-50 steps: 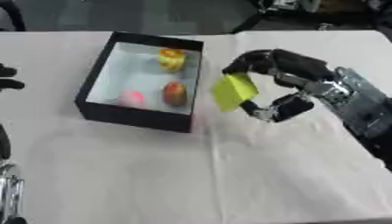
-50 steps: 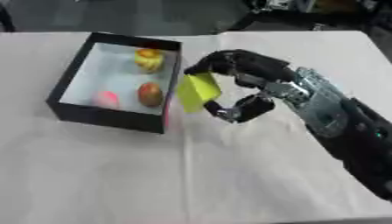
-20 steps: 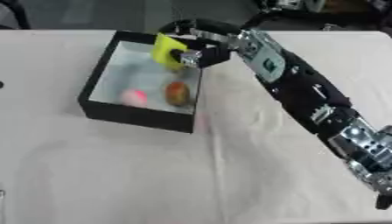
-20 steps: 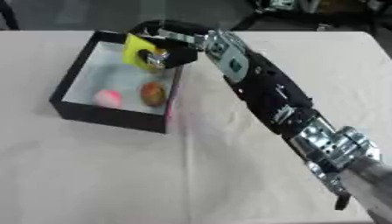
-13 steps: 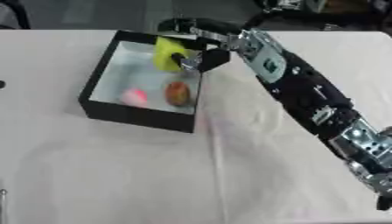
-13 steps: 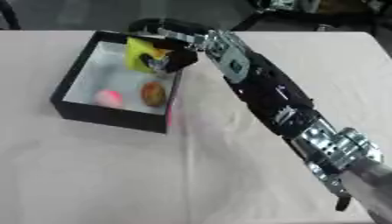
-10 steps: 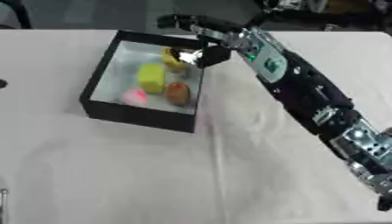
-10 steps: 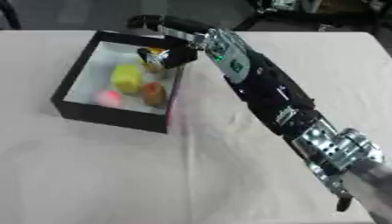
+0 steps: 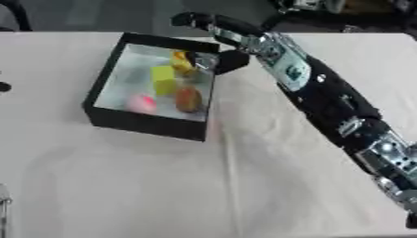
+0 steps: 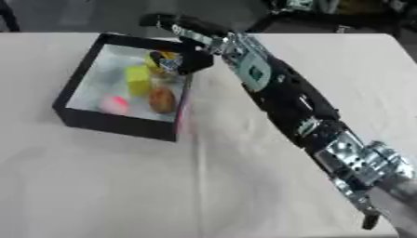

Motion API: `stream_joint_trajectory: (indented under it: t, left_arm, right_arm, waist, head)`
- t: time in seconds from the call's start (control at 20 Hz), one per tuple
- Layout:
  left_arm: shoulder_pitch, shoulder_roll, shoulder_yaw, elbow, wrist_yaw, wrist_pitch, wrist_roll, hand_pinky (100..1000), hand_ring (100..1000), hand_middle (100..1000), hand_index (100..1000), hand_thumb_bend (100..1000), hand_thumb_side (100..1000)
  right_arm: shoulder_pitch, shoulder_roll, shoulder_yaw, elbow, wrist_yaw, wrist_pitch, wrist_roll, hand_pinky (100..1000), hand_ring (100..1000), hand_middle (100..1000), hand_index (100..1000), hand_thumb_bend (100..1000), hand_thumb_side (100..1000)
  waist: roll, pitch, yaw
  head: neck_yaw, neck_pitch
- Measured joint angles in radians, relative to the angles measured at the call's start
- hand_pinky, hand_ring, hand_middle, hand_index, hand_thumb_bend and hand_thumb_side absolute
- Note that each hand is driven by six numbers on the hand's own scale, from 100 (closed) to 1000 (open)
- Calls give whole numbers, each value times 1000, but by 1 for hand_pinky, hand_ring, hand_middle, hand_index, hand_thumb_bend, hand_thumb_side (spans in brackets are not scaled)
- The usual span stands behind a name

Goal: Pick up objects on the table and place them in the box.

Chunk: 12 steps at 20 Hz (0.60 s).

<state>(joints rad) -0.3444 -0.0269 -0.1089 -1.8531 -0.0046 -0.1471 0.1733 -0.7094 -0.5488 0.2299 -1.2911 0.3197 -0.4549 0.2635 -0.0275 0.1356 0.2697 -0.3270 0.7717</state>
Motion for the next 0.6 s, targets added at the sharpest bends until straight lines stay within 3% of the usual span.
stream_joint_trajectory:
  t: [0.15, 0.3, 0.45, 0.6]
  left_arm:
    - [19, 27, 15, 1, -6, 3, 18, 451, 526, 474, 665, 100, 933]
    - [44, 57, 29, 11, -18, 14, 38, 447, 527, 473, 664, 100, 933]
    - [65, 80, 36, 19, -31, 26, 56, 443, 530, 473, 663, 100, 937]
    - [84, 99, 42, 30, -38, 38, 71, 441, 532, 474, 664, 100, 937]
  right_arm:
    - [96, -45, -30, -118, -128, 53, -64, 883, 946, 812, 919, 100, 456]
    - [252, -76, -87, -280, -281, 123, -124, 845, 908, 747, 881, 100, 458]
    - [414, -75, -155, -447, -398, 174, -172, 814, 882, 695, 863, 100, 471]
    - [563, -26, -214, -575, -449, 201, -193, 788, 854, 649, 845, 100, 482]
  waist:
    - [-10, -1, -50]
    - [-18, -7, -101]
    - [-24, -20, -144]
    - [-30, -23, -167]
  head:
    - [61, 0]
    - [132, 0]
    - [189, 0]
    - [228, 0]
